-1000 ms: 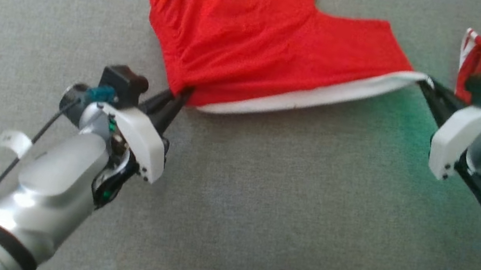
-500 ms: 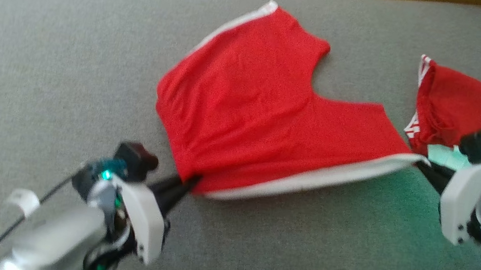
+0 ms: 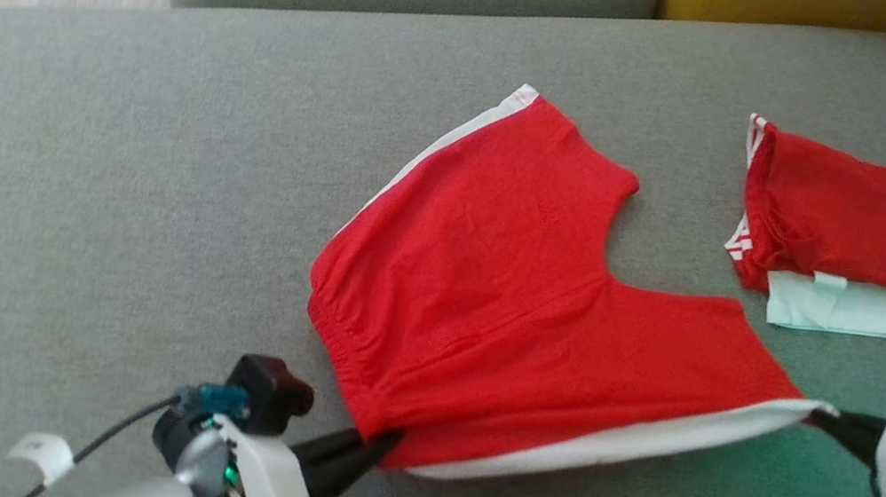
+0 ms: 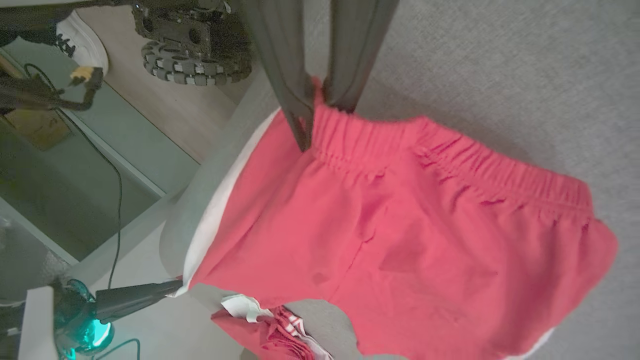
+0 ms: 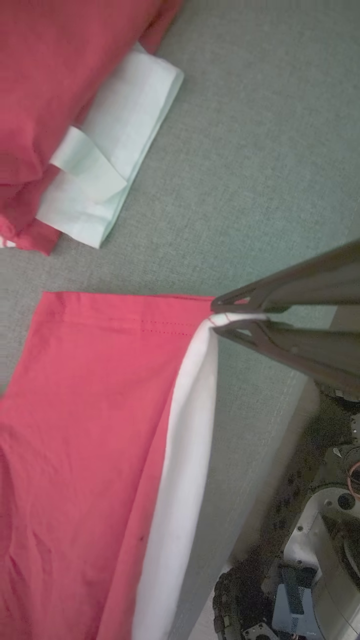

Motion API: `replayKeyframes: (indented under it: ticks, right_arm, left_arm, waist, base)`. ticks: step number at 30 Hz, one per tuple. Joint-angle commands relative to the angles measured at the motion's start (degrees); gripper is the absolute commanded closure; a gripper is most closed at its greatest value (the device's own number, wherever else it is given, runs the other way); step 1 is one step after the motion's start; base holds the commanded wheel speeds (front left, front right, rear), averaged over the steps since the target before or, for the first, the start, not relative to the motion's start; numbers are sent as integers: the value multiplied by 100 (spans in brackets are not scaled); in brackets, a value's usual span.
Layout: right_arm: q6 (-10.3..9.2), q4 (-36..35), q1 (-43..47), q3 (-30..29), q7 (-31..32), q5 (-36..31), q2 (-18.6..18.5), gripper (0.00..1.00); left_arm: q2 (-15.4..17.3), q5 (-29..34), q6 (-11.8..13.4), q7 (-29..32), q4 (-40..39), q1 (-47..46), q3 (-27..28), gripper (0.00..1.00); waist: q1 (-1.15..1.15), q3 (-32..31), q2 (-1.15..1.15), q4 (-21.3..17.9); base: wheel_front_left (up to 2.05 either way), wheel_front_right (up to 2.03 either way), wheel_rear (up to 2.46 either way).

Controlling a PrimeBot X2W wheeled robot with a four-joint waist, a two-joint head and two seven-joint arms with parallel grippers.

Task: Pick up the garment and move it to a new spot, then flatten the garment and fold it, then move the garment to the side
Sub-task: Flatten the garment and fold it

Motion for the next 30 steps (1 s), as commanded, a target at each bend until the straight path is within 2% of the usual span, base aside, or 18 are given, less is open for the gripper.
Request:
replayKeyframes:
  ticks: [1, 7, 20, 30]
  right_arm:
    - [18, -102, -113, -191, -16, -10, -303, 100]
    - [18, -109, -528, -482, 1, -174, -244, 100]
    - [18, 273, -1622, -778, 390, -543, 99, 100]
    - [18, 663, -2546, -661, 364, -804, 380, 100]
  left_arm:
    - [210, -1, 81, -44, -206, -351, 358, 100]
    - [162, 12, 164, -120, -262, -706, 606, 100]
    - [-63, 57, 36, -196, -73, -1367, 813, 100]
    - [-537, 72, -175, -297, 430, -1835, 792, 100]
  waist:
    - [0, 91, 0, 66]
    - [0, 354, 0, 327]
    - [0, 912, 0, 971]
    - [0, 1405, 0, 1447]
  base:
    - [0, 0, 0]
    - [0, 0, 0]
    - [0, 0, 0]
    - [0, 0, 0]
